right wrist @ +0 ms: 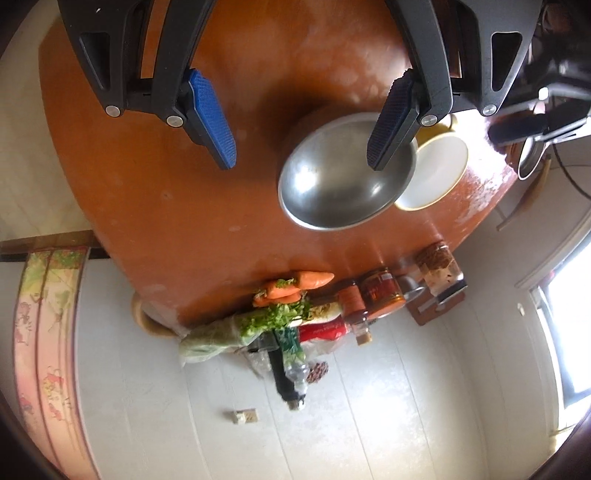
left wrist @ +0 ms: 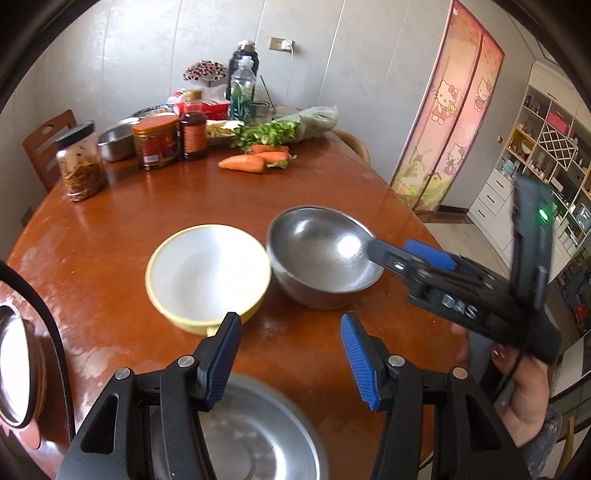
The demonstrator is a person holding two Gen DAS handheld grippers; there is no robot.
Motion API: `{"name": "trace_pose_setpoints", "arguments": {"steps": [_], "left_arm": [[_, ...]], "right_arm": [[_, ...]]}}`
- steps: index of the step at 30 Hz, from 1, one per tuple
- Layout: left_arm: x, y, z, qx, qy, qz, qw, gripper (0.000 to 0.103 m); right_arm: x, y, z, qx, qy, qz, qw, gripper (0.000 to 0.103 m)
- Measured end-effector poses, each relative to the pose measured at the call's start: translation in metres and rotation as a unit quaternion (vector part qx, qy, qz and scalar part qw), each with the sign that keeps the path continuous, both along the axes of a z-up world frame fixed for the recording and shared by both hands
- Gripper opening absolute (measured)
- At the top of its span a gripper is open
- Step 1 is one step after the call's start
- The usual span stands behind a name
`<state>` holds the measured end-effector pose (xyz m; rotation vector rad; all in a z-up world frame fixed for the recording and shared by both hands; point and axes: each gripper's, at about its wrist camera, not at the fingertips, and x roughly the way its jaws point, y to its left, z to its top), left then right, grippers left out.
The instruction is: Organize plates and bowls
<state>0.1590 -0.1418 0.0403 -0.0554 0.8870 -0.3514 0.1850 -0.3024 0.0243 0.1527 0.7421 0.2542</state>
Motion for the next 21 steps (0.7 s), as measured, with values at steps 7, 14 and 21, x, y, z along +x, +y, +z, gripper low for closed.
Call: {"name": "trace_pose_setpoints", "arguments": {"steps": [7, 14, 21], "left_arm": [[0.02, -0.015, -0.018, 0.002, 0.027, -0.019, 0.9994, 0.056], [0.034, -0.017, -0.027, 0.006, 0.045, -0.023, 0.9987, 0.056], [0.04, -0.018, -0.028, 0.0, 0.055, -0.028, 0.9981, 0.056]], "right_arm": [[0.058, 0.009, -0.014, 0.01, 0.037, 0.058, 0.998, 0.075], [0.098, 0.026, -0.033, 0.002, 0.078, 0.109, 0.991, 0.075], [0.095, 0.035, -0.034, 0.021, 0.078, 0.152, 0.985, 0.077]]}}
